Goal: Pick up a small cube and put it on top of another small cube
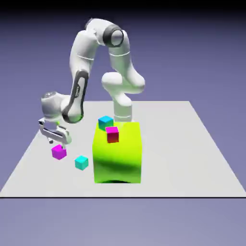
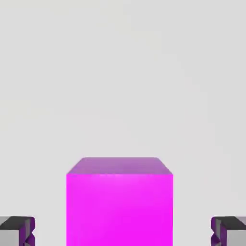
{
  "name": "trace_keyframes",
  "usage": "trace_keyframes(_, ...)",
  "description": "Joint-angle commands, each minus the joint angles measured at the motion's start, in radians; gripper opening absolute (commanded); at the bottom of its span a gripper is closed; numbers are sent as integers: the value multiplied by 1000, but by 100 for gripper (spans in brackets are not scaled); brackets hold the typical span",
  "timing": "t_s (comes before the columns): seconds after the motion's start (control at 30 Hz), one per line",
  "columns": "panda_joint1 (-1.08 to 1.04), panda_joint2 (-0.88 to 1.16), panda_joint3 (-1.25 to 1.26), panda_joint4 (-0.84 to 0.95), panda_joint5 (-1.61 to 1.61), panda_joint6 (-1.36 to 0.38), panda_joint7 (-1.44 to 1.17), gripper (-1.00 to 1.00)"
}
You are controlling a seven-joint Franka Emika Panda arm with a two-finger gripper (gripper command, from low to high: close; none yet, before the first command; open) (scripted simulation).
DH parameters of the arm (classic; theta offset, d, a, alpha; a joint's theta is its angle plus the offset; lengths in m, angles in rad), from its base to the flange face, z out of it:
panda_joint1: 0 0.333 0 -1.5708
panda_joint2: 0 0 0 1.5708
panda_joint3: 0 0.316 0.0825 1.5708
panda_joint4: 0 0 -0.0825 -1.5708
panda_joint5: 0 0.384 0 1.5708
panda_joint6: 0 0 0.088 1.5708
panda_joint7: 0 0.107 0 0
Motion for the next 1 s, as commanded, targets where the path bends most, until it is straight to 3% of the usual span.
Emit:
trace_keyframes(0.0,-29,28,36,7,36,20,-27,0)
trace_keyframes(0.03,-53,53,67,13,67,37,-50,0)
trace_keyframes(0.07,-53,53,67,13,67,37,-50,-100)
trace_keyframes(0.4,171,-171,-217,-42,-217,-120,162,-100)
trace_keyframes(0.97,133,-787,252,-57,-334,-690,876,-100)
